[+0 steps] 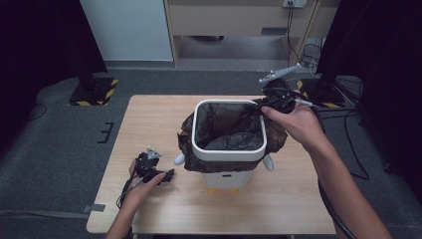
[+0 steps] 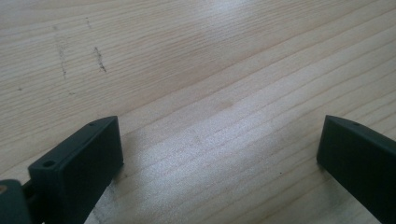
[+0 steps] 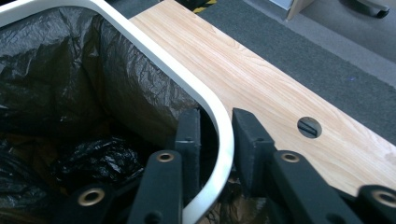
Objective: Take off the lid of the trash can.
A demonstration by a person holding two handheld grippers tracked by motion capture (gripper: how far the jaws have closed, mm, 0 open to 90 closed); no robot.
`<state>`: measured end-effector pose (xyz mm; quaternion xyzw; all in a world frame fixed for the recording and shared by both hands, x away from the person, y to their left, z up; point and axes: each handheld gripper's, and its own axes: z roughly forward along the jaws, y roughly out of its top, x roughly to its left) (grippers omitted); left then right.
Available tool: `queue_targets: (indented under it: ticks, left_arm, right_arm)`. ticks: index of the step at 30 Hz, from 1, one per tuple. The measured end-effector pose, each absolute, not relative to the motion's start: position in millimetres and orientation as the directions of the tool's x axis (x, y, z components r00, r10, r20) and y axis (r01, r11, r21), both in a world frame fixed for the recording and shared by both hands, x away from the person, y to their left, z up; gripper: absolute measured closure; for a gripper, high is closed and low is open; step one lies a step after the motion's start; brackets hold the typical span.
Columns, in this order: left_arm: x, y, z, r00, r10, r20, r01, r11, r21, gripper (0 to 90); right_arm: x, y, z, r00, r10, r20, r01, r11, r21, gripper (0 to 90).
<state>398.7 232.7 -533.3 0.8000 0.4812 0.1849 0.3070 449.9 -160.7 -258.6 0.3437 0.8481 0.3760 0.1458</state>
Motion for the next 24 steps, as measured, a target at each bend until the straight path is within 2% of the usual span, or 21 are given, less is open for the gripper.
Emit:
queue_targets:
  ticks: [5, 12, 18, 24]
  left_arm:
    - [398.8, 232.5, -533.2, 0.468, 0.884, 0.0, 0.657, -0.348, 0.669, 0.0]
    - [399.1, 232.5, -533.1, 0.471, 0.882, 0.0, 0.657, -0.35, 0.667, 0.0]
    - [398.9, 232.5, -533.2, 0.47, 0.882, 0.0, 0.656, -0.35, 0.669, 0.0]
    - [399.2, 232.4, -533.1, 0.471, 0.882, 0.0, 0.657, -0.35, 0.668, 0.0]
  right_arm:
    - [450.6, -161.5, -260.1, -0.716, 0.697, 0.037, 0.486, 0.46, 0.743, 74.6]
    - [451.4, -162.0, -253.8, -0.721, 0.692, 0.023, 0.478, 0.473, 0.74, 69.4]
    - [450.4, -161.9, -253.5, -0.723, 0.691, 0.02, 0.48, 0.481, 0.733, 74.6]
    - [452.3, -162.4, -252.8, -0.725, 0.688, 0.034, 0.486, 0.475, 0.734, 75.8]
